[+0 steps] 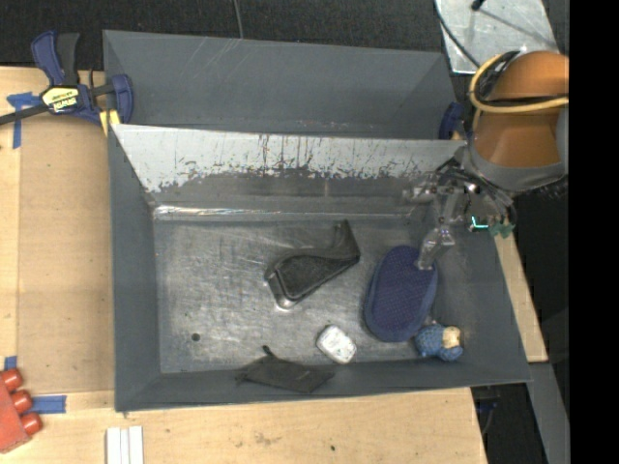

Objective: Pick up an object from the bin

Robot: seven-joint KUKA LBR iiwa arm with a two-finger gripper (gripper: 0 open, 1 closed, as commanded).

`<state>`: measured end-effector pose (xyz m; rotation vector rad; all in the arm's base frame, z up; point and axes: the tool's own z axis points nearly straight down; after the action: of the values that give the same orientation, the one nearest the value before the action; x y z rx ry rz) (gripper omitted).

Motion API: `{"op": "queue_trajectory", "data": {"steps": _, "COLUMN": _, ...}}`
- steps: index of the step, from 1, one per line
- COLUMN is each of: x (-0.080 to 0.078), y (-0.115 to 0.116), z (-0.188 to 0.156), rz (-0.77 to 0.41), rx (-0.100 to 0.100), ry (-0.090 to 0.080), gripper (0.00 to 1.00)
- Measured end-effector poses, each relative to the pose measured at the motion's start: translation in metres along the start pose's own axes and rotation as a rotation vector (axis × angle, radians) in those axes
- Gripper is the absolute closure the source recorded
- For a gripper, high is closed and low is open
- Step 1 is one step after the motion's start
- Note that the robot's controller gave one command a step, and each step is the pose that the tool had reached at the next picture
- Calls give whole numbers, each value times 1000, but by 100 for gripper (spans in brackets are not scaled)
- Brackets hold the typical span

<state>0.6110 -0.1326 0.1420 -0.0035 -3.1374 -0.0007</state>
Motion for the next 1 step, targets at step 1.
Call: {"op": "queue_trajectory", "data": {"steps": 1, "x": 6, "y": -3, "z": 66, "rz": -122, "rx": -1, "ry": -12, "gripper": 0}}
